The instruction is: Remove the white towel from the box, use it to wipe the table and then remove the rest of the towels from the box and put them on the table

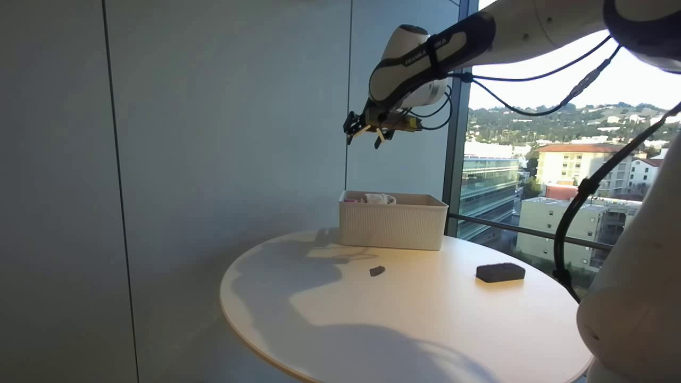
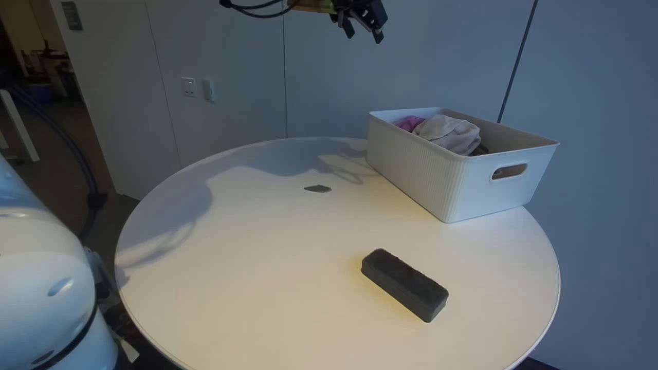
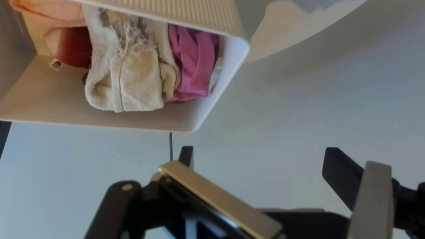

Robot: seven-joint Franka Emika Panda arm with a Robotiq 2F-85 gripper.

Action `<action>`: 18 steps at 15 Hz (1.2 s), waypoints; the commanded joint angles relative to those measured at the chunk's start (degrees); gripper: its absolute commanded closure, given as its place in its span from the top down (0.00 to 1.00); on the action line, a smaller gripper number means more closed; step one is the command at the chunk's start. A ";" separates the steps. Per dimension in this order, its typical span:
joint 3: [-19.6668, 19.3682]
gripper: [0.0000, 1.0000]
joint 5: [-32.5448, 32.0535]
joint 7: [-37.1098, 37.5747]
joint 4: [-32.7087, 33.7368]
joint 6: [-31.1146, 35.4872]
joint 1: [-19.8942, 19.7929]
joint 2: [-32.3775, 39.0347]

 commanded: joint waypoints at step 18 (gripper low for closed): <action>-9.16 1.00 -37.07 50.14 16.85 -14.89 3.07 25.53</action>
